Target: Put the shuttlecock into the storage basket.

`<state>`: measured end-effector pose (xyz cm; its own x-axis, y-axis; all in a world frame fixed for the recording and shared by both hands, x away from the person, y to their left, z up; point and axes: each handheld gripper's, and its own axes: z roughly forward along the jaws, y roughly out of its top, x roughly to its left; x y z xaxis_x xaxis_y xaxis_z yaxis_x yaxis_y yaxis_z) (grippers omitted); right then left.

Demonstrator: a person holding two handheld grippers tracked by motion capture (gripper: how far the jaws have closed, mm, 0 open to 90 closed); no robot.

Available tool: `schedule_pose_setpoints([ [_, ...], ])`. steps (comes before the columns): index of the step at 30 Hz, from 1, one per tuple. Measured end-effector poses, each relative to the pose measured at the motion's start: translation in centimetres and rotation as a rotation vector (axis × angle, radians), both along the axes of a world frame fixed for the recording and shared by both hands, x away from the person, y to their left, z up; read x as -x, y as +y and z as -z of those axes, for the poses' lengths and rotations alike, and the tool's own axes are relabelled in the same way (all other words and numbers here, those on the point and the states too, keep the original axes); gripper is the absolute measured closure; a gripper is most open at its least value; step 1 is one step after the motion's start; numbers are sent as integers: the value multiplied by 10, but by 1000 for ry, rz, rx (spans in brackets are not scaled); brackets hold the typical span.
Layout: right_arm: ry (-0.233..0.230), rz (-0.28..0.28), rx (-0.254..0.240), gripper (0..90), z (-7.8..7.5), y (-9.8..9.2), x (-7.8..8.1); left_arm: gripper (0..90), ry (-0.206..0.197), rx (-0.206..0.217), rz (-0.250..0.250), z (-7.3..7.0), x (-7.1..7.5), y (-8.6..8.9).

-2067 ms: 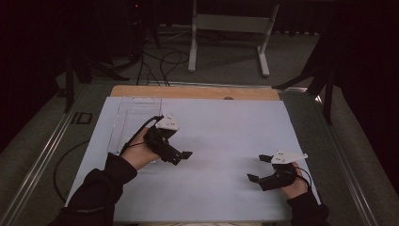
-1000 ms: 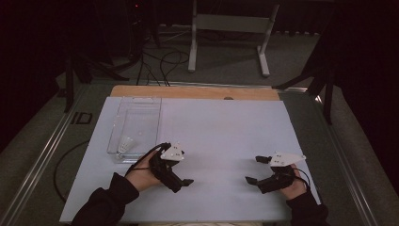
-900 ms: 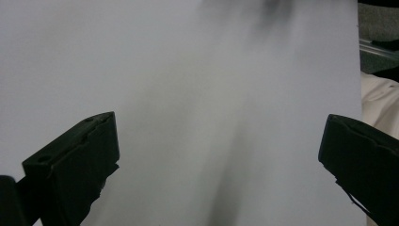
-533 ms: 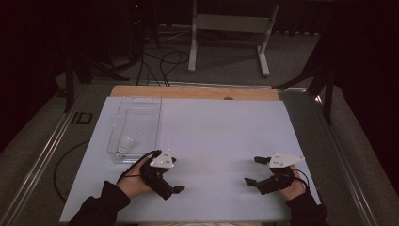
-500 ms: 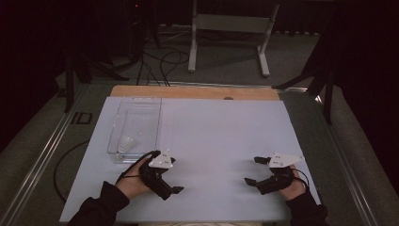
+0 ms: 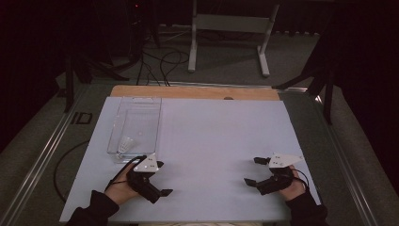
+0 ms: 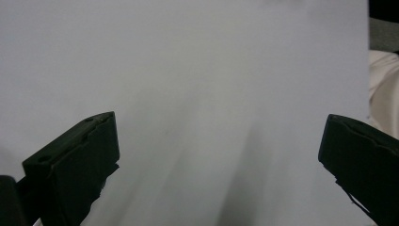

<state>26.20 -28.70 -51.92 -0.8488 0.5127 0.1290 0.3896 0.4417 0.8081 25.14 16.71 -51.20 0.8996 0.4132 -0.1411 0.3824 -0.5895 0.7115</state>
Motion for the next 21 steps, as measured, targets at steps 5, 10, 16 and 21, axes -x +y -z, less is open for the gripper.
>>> schedule_pose_setpoints([
  [5, -5, 0, 10, 91, 1, 0, 0, 1, 13, 29, -37, 5, 3, 12],
  [10, -8, 0, 7, 91, 1, 0, 0, 1, 18, 31, -76, 8, 7, 26],
  [16, -10, 3, 14, 90, 1, 0, 0, 1, 11, 30, -132, 12, 12, 37],
  [21, -13, 7, 7, 91, 2, -2, 0, 1, 13, 54, -160, 12, 13, 41],
])
